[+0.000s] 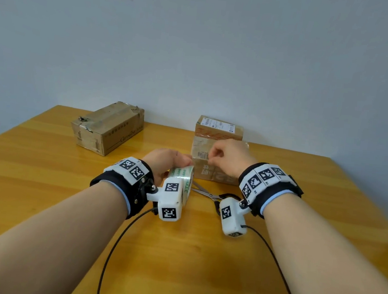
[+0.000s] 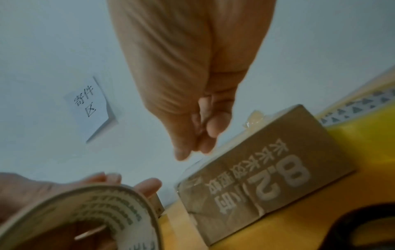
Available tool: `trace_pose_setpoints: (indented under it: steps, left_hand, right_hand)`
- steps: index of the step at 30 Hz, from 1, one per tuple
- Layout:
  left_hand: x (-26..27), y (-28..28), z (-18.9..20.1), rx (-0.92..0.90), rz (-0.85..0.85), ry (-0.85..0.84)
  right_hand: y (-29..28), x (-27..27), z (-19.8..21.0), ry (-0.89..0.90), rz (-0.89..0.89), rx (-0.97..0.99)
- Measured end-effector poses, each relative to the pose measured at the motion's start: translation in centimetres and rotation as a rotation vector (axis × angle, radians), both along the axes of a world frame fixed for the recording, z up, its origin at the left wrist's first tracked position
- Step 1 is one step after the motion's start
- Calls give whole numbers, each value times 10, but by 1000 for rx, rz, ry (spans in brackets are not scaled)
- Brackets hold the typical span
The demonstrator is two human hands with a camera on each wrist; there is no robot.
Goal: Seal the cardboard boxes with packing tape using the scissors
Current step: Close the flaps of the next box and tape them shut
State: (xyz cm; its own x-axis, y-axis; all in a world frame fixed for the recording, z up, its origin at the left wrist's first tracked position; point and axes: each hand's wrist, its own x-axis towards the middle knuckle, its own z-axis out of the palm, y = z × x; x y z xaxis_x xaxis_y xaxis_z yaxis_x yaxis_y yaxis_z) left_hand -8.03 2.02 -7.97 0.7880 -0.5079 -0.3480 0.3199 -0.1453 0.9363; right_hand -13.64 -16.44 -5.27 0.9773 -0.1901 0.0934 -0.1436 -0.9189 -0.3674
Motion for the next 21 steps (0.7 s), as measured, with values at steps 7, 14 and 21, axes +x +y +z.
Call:
trace_pose_setpoints:
  steps: [7,14,21]
  left_hand:
    - [13,1,-7,-70,-30,8]
    - [16,-5,-12,-73,-139,42]
    - [20,-11,-10,-13,-124,-30]
  right_hand:
    - [8,33,-20,-16,41,13]
    - [10,44,-31,-32,11,109]
    - [10,51,-36,-43,10,-11]
